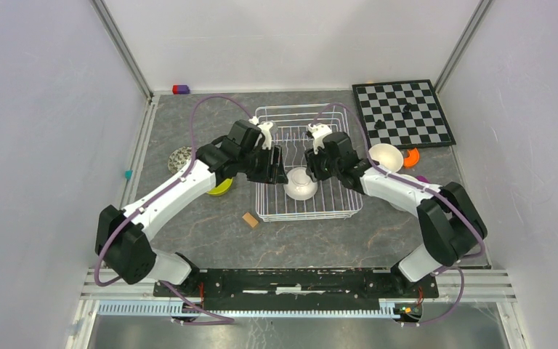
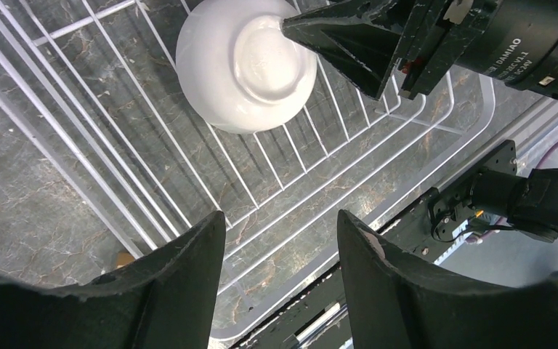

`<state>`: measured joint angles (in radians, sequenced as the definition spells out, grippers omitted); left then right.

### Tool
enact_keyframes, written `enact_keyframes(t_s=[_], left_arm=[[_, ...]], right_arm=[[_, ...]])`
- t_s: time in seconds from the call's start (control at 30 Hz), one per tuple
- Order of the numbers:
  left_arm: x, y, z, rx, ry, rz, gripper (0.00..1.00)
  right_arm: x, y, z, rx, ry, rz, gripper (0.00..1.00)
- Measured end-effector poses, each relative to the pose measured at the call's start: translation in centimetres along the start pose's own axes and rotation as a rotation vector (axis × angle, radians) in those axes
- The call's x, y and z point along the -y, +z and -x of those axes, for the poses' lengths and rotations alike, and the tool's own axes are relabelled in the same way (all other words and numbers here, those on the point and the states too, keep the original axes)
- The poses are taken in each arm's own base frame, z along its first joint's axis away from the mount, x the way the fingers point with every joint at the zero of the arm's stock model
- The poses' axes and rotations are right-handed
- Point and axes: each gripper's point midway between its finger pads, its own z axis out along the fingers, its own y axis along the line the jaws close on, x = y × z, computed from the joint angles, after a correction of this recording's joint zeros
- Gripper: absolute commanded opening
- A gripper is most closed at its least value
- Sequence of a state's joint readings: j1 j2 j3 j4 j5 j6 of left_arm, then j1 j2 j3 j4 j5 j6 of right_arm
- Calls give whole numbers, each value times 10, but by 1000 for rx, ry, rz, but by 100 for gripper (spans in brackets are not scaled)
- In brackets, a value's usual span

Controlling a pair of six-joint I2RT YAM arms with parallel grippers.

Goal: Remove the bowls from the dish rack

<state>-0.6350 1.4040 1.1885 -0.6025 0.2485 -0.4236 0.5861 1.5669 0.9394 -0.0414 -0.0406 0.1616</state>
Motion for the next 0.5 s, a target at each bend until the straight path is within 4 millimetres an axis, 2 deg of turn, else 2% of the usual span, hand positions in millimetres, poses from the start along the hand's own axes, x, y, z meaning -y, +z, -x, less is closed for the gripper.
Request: enact_keyframes(t_s=[0.13,0.27,0.4,0.5], left_arm=[[0,5,-5,-34,-7,-7,64],[-1,9,-9,-59,-12,-2,67],[1,12,-8,-68,-9,-4,69],[5,13,-7,-68,-3,-11,69]], right_arm=[[5,-8,-1,-11,-14,-27,48],[9,-25,8,28,-16,-46,73],[8,-42,11,69,-19,-36,77],[5,-50,2,70,-16,-11,79]])
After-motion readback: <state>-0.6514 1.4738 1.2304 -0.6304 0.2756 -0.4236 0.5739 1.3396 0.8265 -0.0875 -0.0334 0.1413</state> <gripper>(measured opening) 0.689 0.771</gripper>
